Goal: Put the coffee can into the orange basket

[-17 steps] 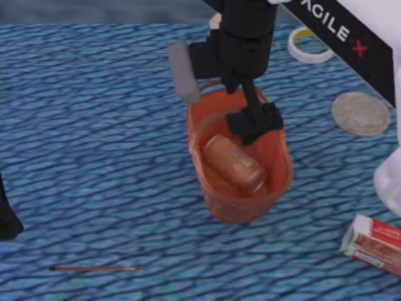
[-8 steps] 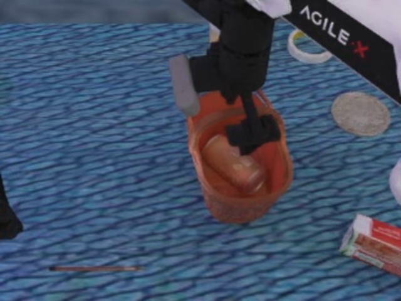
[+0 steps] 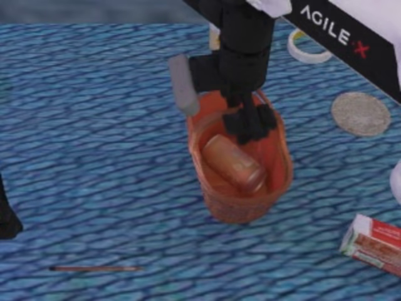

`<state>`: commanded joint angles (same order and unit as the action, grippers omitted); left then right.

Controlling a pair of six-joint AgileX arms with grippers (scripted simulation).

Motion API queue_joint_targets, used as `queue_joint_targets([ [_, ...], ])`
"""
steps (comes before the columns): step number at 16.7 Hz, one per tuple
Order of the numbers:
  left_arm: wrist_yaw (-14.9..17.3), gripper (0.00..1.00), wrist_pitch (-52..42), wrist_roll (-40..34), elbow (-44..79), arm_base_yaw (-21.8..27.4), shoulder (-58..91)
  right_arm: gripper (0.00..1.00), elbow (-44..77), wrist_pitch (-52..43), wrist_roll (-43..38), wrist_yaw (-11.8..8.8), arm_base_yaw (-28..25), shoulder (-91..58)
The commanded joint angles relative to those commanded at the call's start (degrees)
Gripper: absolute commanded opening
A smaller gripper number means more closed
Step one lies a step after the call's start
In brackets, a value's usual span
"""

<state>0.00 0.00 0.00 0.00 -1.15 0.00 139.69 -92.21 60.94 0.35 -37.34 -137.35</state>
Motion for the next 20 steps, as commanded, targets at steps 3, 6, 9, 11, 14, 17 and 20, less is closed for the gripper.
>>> queue_joint_targets([
  [3,0.00,1.00,0.00,0.00,0.00,0.00,0.00,0.25,0.00,0.00,0.00,0.00,0.00,0.00],
  [6,0.00,1.00,0.00,0.00,0.00,0.00,0.00,0.02,0.00,0.00,0.00,0.00,0.00,0.00],
  [9,0.00,1.00,0.00,0.00,0.00,0.00,0.00,0.00,0.00,0.00,0.00,0.00,0.00,0.00],
  [11,0.00,1.00,0.00,0.00,0.00,0.00,0.00,0.00,0.00,0.00,0.00,0.00,0.00,0.00],
  [14,0.00,1.00,0.00,0.00,0.00,0.00,0.00,0.00,0.00,0.00,0.00,0.00,0.00,0.00],
  [17,0.00,1.00,0.00,0.00,0.00,0.00,0.00,0.00,0.00,0.00,0.00,0.00,0.00,0.00],
  [20,0.00,1.00,0.00,0.00,0.00,0.00,0.00,0.00,0.00,0.00,0.00,0.00,0.00,0.00],
])
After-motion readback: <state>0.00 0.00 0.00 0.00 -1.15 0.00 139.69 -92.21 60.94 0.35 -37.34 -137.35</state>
